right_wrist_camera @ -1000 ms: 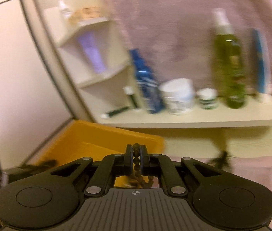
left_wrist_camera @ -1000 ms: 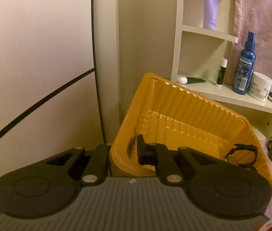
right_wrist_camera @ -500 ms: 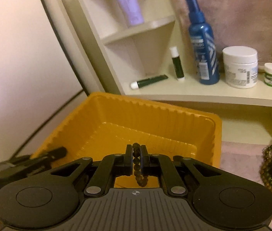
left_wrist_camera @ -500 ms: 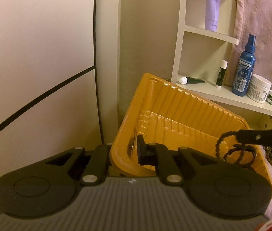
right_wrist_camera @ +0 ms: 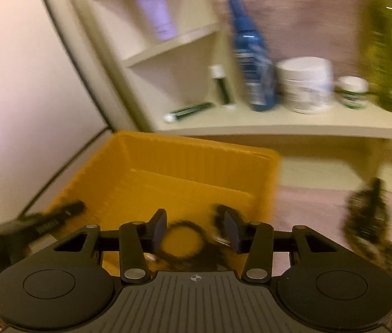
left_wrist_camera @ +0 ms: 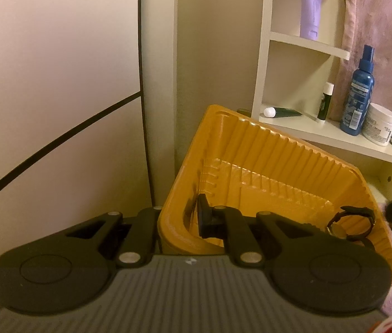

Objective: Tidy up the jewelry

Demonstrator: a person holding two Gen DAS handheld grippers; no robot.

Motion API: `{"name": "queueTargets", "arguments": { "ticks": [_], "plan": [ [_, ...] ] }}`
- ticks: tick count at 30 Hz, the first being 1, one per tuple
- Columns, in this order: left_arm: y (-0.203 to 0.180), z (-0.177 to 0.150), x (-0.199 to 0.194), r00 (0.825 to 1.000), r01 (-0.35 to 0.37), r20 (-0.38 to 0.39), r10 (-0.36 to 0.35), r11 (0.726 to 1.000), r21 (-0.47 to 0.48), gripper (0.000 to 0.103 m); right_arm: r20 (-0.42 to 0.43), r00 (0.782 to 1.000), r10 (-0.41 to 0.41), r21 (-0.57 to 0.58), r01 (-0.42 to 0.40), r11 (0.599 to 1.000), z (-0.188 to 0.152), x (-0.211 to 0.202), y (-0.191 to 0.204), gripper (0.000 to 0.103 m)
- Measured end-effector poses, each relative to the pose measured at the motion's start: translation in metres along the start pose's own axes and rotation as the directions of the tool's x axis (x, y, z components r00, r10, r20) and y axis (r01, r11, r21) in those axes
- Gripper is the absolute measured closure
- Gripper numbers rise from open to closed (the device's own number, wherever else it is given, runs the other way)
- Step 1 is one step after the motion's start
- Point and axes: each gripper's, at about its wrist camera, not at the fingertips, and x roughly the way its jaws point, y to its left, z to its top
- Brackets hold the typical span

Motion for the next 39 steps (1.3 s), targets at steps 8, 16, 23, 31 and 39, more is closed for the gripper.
{"name": "queueTargets", "arguments": {
  "ticks": [8,16,23,31,39],
  "plan": [
    [-0.003,0.003,0.007,1.000,-0.013,-0.009,0.013,1.000,-0.009,0.093,-0.027,0.974,-0.224,0.077,0.225,0.971,-0.012,-0.025,-0.083,0.056],
    [-0.002,0.003,0.007,1.000,-0.014,-0.008,0.014,1.000,-0.014,0.093,-0.049,0.956,-0.290,0.127,0.294,0.947,0.008,-0.008,-0.115,0.056],
    [0.001,0.004,0.006,1.000,-0.005,-0.014,0.005,1.000,-0.017,0.093,-0.106,0.947,-0.303,0.157,0.317,0.935,0.013,0.009,-0.124,0.056],
    [0.003,0.005,0.005,1.000,0.001,-0.022,-0.002,1.000,-0.029,0.093,-0.134,0.938,-0.321,0.150,0.339,0.929,0.023,0.020,-0.125,0.057],
    [0.003,0.004,0.004,1.000,0.004,-0.017,-0.005,0.999,-0.033,0.093,-0.153,0.934,-0.323,0.154,0.346,0.926,0.023,0.034,-0.128,0.071]
  ]
}}
